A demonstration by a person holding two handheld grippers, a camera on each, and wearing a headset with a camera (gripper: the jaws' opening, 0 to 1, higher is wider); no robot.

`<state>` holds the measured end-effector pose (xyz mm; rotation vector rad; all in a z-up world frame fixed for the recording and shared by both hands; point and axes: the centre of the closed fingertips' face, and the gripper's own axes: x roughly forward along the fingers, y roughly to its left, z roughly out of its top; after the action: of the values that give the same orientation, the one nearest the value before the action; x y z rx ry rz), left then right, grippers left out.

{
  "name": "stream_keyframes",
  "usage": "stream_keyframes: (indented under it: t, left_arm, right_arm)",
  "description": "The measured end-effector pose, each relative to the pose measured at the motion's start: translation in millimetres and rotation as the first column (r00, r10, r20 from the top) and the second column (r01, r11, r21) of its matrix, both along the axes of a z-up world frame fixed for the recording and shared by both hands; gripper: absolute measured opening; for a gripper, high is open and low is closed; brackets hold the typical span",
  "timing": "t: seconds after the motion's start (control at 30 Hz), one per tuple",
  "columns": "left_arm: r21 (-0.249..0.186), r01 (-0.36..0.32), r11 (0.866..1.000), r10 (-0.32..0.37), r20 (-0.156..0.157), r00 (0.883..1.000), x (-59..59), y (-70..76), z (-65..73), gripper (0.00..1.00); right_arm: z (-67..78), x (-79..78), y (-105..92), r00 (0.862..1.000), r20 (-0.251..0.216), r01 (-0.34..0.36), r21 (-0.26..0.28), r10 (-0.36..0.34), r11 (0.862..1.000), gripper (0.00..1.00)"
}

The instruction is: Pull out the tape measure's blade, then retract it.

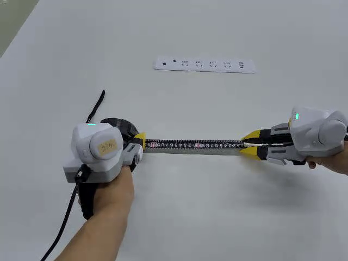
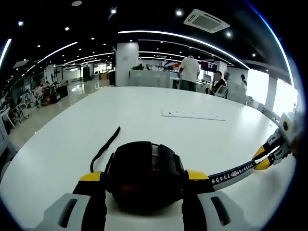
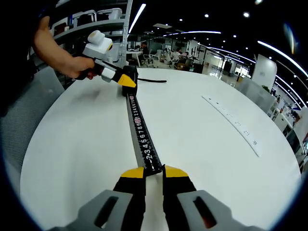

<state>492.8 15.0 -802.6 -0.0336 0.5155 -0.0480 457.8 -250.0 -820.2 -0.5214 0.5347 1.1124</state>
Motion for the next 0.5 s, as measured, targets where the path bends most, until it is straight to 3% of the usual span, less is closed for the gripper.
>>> stream_keyframes:
  t: [0.5]
  left_arm:
    - [-0.004,0.000,1.000,0.000,-0.004,1.000,-1.4,0.4,0.5,0.61]
  right_arm:
    - [0.5,0.0,10.1,1.000,-0.002,-0.001,0.006,0.001,1.000,0.11]
